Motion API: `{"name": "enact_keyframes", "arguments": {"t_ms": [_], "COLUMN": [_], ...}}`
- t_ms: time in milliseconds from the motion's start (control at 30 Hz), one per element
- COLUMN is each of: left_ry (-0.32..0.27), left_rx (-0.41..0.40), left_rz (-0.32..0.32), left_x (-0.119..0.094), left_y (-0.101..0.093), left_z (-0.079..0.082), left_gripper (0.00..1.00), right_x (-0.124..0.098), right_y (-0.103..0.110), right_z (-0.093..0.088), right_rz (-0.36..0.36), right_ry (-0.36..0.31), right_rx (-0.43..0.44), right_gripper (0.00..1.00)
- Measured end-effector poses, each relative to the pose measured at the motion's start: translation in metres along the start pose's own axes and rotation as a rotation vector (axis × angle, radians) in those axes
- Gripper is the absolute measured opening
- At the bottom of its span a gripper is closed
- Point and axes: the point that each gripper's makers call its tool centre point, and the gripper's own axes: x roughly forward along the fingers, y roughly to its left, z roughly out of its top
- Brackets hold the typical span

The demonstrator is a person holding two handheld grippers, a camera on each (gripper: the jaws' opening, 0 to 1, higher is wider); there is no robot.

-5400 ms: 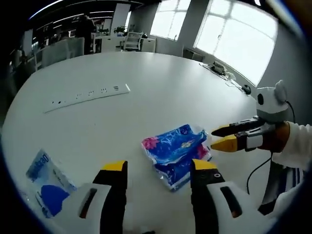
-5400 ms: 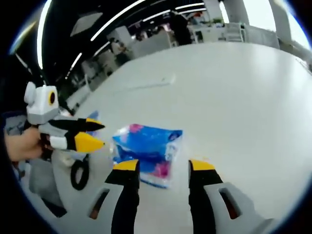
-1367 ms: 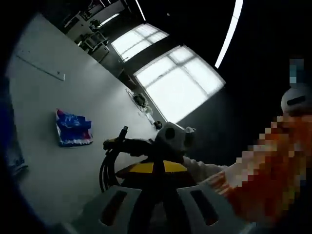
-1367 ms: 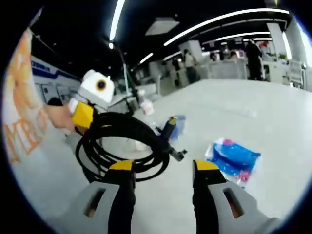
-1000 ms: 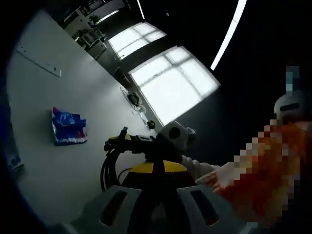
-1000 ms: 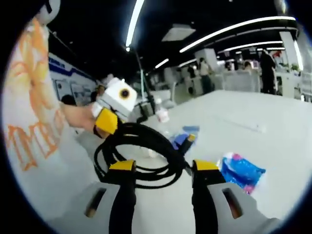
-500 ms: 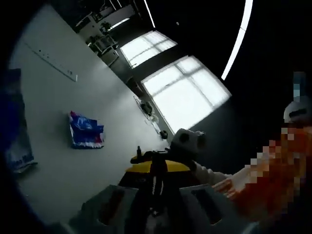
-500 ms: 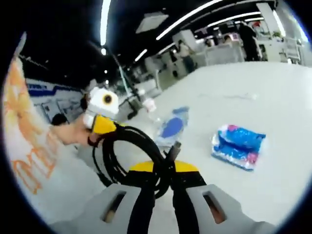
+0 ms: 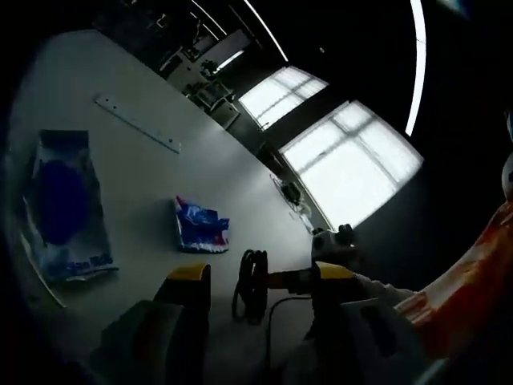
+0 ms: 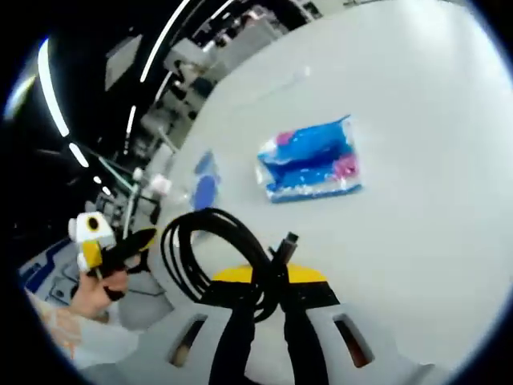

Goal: Arrange the tabletop items into an orderly group along one side of the table until the central work area is clear of visible clutter.

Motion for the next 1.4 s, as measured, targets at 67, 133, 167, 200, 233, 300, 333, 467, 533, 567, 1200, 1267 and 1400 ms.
{"name": "enact_keyframes", "arguments": {"t_ms": [67, 133, 167, 200, 233, 300, 333, 467, 533, 567, 1200, 1267, 1400], "left_ry": [-0.001, -0.006, -0.009, -0.014, -0.021, -0.034, -0.043, -0.067, -0.075, -0.079, -0.063, -0.062, -0.059], "left_rx": [-0.001, -0.014, -0.021, -0.028, -0.035, -0.049, -0.052, -0.054, -0.059, -0.062, -0.088, -0.089, -0.088], "left_rz": [0.009, 0.012, 0.013, 0.015, 0.017, 0.022, 0.025, 0.033, 0.038, 0.042, 0.016, 0.018, 0.028], "left_x": [-0.002, -0.005, -0.006, -0.007, -0.007, -0.01, -0.011, -0.017, -0.019, -0.02, -0.011, -0.011, -0.013], "left_y": [0.0, 0.003, 0.003, 0.004, 0.005, 0.007, 0.007, 0.009, 0.011, 0.013, 0.008, 0.008, 0.01], "left_z": [-0.003, -0.007, -0.008, -0.008, -0.008, -0.007, -0.006, -0.001, 0.001, 0.001, -0.001, -0.002, -0.004], "left_gripper": [0.55, 0.54, 0.54, 0.54, 0.54, 0.53, 0.53, 0.52, 0.52, 0.52, 0.52, 0.52, 0.52], "right_x": [0.007, 0.016, 0.02, 0.025, 0.03, 0.038, 0.04, 0.047, 0.049, 0.049, 0.052, 0.051, 0.048], "right_y": [-0.012, -0.016, -0.017, -0.017, -0.017, -0.016, -0.016, -0.014, -0.015, -0.016, -0.024, -0.024, -0.023], "right_z": [0.002, 0.003, 0.004, 0.004, 0.005, 0.006, 0.006, 0.005, 0.003, 0.001, 0.004, 0.003, 0.005], "right_rz": [-0.06, -0.088, -0.096, -0.1, -0.103, -0.106, -0.106, -0.104, -0.11, -0.114, -0.168, -0.167, -0.168], "right_ry": [0.023, 0.046, 0.054, 0.061, 0.067, 0.079, 0.081, 0.101, 0.112, 0.118, 0.054, 0.051, 0.037], "right_rx": [0.016, 0.001, -0.003, -0.004, -0.001, 0.006, 0.008, 0.019, 0.017, 0.014, -0.162, -0.148, -0.167], "right_gripper": [0.1, 0.1, 0.1, 0.1, 0.1, 0.1, 0.1, 0.1, 0.1, 0.1, 0.11, 0.11, 0.14]}}
